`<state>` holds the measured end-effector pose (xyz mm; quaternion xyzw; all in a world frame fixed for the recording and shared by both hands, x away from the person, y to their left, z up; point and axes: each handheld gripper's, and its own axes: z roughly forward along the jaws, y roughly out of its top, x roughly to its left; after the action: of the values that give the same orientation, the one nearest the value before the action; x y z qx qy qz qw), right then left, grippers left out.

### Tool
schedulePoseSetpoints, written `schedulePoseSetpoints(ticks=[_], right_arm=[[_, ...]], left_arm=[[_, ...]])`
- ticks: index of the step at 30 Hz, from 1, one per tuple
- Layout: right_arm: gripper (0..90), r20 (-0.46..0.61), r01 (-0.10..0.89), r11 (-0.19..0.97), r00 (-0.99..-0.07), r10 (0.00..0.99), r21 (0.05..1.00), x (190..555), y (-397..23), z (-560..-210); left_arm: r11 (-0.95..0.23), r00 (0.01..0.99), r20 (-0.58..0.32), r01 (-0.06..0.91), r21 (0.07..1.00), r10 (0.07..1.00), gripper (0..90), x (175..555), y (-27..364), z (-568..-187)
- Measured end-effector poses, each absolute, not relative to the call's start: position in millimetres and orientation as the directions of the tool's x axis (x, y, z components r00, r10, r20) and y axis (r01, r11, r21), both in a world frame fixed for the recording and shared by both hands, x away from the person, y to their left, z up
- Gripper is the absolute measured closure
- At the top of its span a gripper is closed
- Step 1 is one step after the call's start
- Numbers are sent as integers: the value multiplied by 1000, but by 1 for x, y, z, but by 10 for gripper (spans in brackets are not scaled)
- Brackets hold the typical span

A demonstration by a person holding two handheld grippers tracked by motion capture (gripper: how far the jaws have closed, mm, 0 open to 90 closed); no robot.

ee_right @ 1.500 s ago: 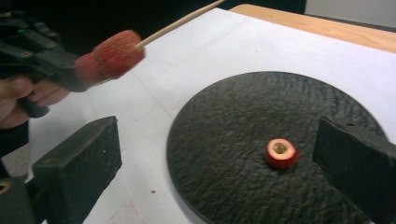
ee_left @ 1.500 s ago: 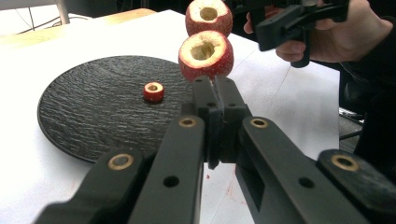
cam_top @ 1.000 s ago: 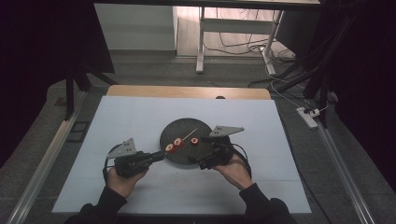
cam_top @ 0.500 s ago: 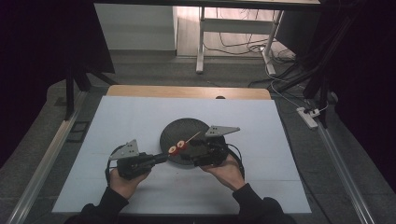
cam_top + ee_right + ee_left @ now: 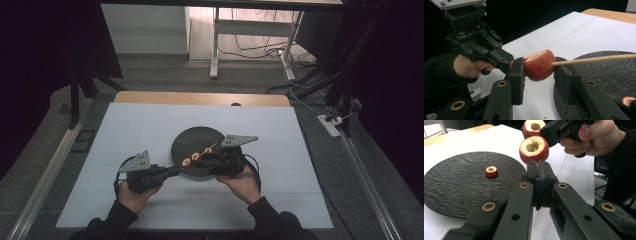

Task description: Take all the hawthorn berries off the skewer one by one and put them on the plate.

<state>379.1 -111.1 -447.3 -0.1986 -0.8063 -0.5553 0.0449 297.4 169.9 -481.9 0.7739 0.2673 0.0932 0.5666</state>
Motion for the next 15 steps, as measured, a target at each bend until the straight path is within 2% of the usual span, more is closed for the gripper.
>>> schedulePoseSetpoints(ticks=[7, 15], right_arm=[[622, 289, 365, 315, -920, 264, 876, 380, -112, -445], [623, 330, 411, 225, -886, 326, 883, 393, -137, -436]], left_arm=[[-218, 841, -153, 303, 928, 518, 898, 298, 170, -481], [-211, 841, -159, 305, 929, 517, 899, 299, 176, -480]])
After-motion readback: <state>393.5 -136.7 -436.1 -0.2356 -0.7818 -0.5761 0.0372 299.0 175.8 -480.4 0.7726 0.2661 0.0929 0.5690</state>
